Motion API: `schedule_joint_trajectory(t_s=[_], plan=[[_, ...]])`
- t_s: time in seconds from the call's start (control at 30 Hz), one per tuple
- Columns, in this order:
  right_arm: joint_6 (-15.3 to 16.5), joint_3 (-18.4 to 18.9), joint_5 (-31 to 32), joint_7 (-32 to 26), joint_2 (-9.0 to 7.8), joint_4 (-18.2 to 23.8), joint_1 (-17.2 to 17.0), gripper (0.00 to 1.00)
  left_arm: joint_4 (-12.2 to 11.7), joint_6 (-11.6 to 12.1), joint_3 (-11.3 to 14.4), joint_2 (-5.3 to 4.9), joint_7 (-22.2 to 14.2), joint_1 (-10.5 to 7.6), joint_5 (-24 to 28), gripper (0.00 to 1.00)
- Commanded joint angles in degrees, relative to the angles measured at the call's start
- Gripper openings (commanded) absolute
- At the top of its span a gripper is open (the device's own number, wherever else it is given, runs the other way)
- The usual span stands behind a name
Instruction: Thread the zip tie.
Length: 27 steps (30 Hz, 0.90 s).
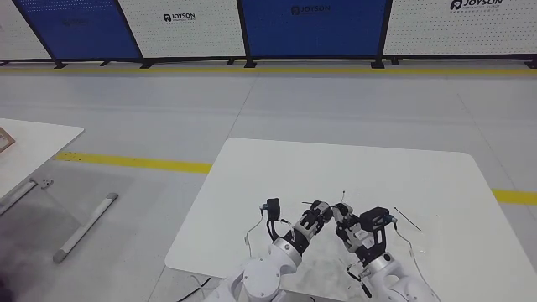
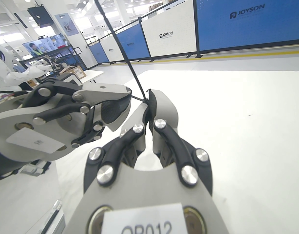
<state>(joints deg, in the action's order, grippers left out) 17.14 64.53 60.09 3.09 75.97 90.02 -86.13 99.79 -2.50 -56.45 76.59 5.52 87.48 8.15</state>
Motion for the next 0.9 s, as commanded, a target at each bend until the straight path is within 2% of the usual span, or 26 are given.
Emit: schedule_joint_trajectory(t_s=[0.0, 0.17, 0.87], plan=[[0.0, 0.0, -0.1, -0.1, -0.01, -0.1, 0.1, 0.0, 0.1, 0.7, 0.0, 0.03, -0.1, 0.04, 0.3, 0.0], [0.0, -0.3, -0.2, -0.7, -0.03, -0.5, 0.4, 0.0, 0.4, 2.7, -0.3, 0.01, -0.6, 0.38, 0.9, 0.0], [0.0, -1.2, 1.0, -1.4, -0.21, -0.7, 1.0, 0.0, 1.2, 4.5, -1.1, -0.05, -1.4, 0.96, 2.2, 0.0]])
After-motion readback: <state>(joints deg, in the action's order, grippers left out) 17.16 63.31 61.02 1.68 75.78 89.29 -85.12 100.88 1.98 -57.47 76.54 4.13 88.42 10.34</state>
